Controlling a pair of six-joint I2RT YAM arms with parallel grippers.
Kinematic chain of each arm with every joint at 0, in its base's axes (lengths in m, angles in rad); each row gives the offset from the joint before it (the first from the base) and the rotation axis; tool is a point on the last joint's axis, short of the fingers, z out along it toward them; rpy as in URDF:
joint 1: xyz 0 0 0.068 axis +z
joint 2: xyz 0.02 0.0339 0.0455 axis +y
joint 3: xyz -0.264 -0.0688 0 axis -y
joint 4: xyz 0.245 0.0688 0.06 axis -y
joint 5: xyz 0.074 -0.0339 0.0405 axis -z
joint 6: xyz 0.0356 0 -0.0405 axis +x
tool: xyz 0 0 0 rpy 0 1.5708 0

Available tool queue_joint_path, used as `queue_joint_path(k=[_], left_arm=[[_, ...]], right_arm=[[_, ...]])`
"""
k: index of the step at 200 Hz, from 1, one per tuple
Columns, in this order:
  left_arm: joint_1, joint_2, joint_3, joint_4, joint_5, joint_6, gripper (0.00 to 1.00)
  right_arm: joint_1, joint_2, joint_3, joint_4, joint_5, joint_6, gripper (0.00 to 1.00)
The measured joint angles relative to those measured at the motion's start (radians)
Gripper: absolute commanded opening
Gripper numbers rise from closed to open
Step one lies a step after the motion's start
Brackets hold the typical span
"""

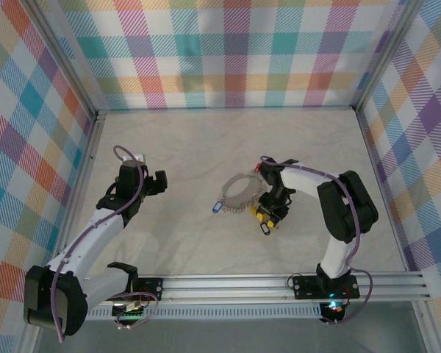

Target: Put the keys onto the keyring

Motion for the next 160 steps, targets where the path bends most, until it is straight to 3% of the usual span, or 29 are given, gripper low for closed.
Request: queue_joint_path(k=[22,86,160], left_arm=[[0.0,0.0,0.0,0.0,0.0,0.0,1.0],[-0.001,0.002,0.0,0.0,0.0,0.0,1.0],[-0.001,0.004,0.0,-0.015,0.0,0.0,1.0]], right_arm=[[0.0,0.0,0.0,0.0,0.003,0.0,0.22],[0.0,0.0,0.0,0.0,0.003,0.0,0.13],[0.0,-0.039,-0.001,0.0,0.019,-0.005,0.17]])
